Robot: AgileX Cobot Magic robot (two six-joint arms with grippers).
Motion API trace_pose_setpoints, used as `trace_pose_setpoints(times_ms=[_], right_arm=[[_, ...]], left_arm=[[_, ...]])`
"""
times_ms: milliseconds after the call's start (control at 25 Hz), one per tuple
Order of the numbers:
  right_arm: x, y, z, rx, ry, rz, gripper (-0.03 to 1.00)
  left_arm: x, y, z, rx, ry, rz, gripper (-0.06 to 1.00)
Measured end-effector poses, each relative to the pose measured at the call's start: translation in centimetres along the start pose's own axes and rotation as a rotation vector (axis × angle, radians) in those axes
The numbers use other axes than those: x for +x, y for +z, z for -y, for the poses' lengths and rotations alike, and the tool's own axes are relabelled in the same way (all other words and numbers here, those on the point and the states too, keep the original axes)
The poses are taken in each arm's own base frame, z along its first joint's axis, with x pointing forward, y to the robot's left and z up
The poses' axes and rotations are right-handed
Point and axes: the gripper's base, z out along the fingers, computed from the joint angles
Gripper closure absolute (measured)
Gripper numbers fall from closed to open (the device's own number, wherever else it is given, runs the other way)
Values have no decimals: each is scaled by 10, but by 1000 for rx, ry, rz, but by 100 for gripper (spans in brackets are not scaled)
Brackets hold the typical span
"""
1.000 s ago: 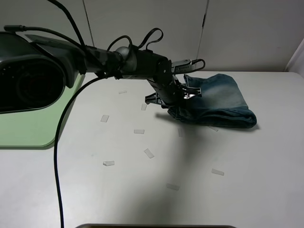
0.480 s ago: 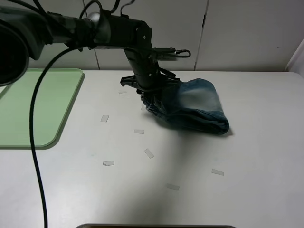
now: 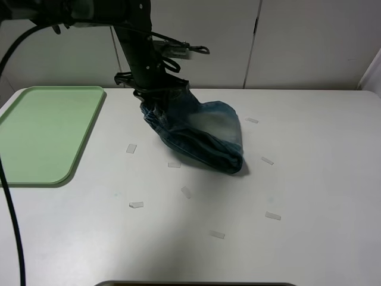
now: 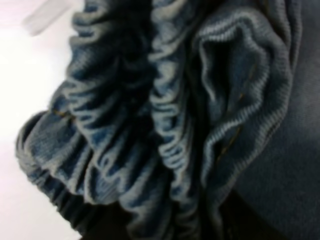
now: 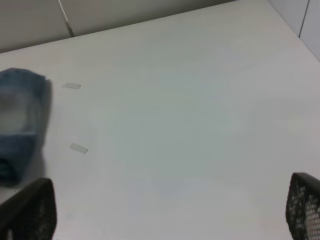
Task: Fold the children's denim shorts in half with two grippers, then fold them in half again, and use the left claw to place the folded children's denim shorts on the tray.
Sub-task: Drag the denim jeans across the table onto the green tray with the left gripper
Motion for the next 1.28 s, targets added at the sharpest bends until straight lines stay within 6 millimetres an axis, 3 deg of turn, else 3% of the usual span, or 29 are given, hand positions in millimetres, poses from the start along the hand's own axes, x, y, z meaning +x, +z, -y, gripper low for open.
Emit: trace_pose_setpoints(times_ms=[680,1280], right_arm=[[0,0,0,0,0,0,27],[0,0,0,0,0,0,27]], left_arm=[[6,-36,-116,-78,-53,-92,68],[28,-49,-208,-136,-89,-152,68]])
